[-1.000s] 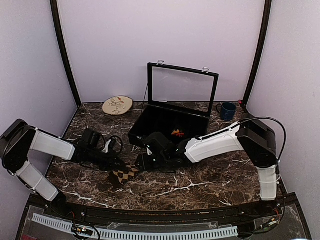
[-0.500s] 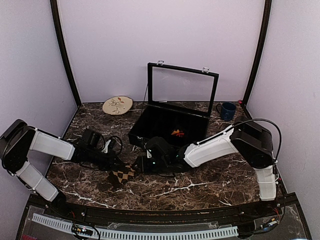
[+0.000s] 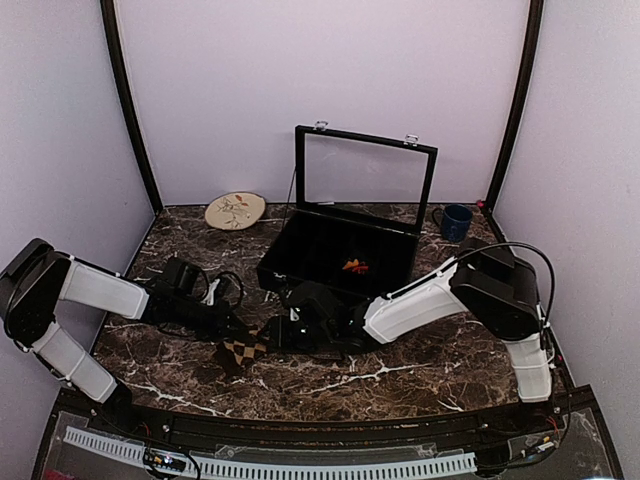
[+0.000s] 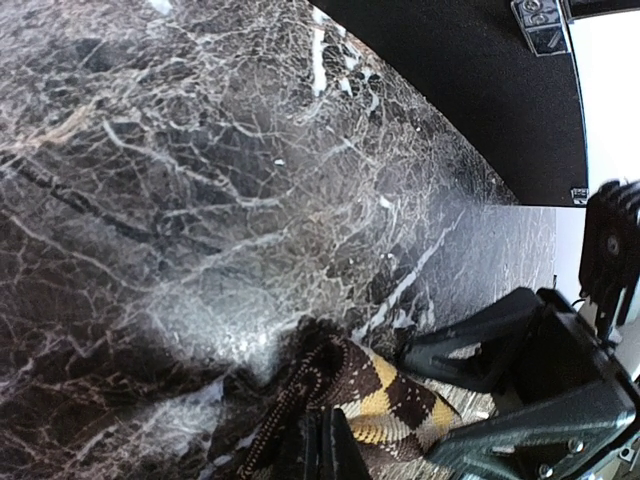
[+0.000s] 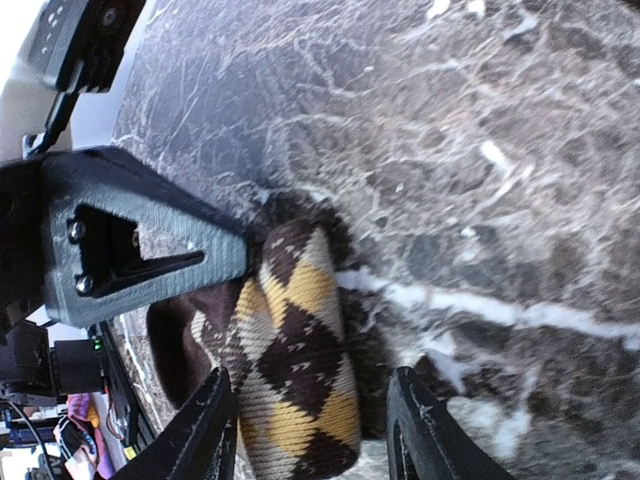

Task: Roll the socks
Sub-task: Roll the sock at the center of the board.

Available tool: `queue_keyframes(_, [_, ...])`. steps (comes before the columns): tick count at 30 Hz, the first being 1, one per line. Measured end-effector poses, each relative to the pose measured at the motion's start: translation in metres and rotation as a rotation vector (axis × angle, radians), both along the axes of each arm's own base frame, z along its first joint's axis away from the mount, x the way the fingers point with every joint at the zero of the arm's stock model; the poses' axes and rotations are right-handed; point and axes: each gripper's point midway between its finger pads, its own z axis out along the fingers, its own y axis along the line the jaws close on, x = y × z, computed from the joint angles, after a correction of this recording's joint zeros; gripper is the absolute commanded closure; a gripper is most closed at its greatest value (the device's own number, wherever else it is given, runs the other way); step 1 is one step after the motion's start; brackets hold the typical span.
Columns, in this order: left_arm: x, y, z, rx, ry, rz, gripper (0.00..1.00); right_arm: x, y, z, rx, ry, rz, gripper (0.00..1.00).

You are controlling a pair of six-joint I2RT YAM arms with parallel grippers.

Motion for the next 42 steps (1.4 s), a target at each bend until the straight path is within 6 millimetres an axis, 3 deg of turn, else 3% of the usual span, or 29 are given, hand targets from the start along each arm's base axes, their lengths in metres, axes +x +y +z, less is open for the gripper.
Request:
queue_keyframes(12, [0.0007,0.0017,0.0002,-0.004,0.004,0.004,1.00,-0.0115,0.0069,-0.0008,0.053,0.045,-0.020,0.57])
queue_keyframes(23, [0.0007,0.0024,0.0002,-0.003,0.000,-0.002,1.00,-0.0108,0.0095,0.0035,0.126,0.092,-0.061,0.51])
queue_keyframes(37, [0.0003,0.0034,-0.0006,-0.001,0.004,-0.001,1.00,-0.0107,0.0056,0.0010,0.185,0.187,-0.128,0.60])
queue_keyframes(42, [0.0001,0.0035,-0.0010,-0.001,0.006,-0.002,1.00,-0.0099,0.0063,0.0022,0.199,0.207,-0.141,0.68])
